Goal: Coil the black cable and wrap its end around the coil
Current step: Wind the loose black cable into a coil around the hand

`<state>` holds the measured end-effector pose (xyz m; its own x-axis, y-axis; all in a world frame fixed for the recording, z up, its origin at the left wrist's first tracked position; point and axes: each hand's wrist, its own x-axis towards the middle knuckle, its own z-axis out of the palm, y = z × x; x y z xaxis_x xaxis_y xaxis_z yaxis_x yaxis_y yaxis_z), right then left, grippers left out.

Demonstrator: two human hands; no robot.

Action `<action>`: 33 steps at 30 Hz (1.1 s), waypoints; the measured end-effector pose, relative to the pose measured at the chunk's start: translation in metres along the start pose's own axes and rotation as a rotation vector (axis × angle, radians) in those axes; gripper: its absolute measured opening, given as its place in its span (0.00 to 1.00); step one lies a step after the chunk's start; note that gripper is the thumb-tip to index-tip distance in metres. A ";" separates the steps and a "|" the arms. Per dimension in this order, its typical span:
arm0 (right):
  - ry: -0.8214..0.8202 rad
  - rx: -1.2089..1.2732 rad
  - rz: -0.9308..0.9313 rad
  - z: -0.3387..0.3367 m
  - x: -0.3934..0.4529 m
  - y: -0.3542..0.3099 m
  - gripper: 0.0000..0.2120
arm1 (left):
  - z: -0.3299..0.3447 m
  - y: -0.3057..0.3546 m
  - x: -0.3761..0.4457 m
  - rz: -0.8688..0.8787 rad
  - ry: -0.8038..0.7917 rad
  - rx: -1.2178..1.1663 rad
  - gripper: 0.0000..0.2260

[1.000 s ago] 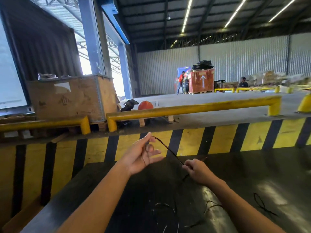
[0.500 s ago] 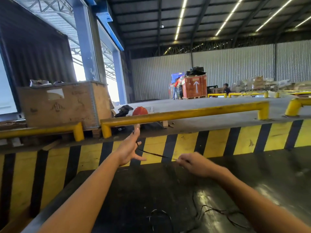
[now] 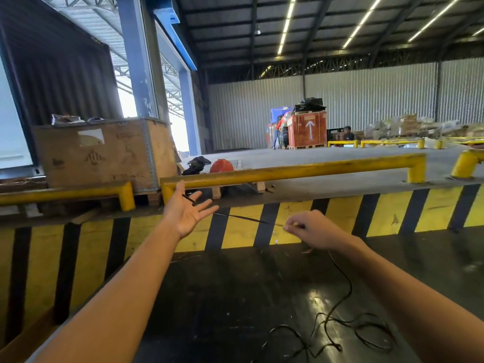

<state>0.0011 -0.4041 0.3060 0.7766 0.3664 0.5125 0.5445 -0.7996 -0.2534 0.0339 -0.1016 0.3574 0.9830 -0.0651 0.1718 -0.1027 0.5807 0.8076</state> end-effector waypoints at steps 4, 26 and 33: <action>-0.087 0.026 -0.127 0.003 0.004 -0.022 0.14 | 0.002 -0.003 0.007 0.113 0.186 0.073 0.28; 0.142 0.187 0.110 0.048 0.002 -0.023 0.12 | 0.078 -0.037 -0.047 -0.339 -0.806 0.124 0.22; -0.182 0.172 -0.113 0.041 -0.019 -0.037 0.16 | 0.068 -0.046 -0.025 0.105 -0.294 0.755 0.26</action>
<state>-0.0211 -0.3625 0.2721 0.7435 0.5405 0.3938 0.6647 -0.6619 -0.3466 0.0041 -0.1817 0.3547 0.8933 -0.3115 0.3241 -0.3702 -0.1006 0.9235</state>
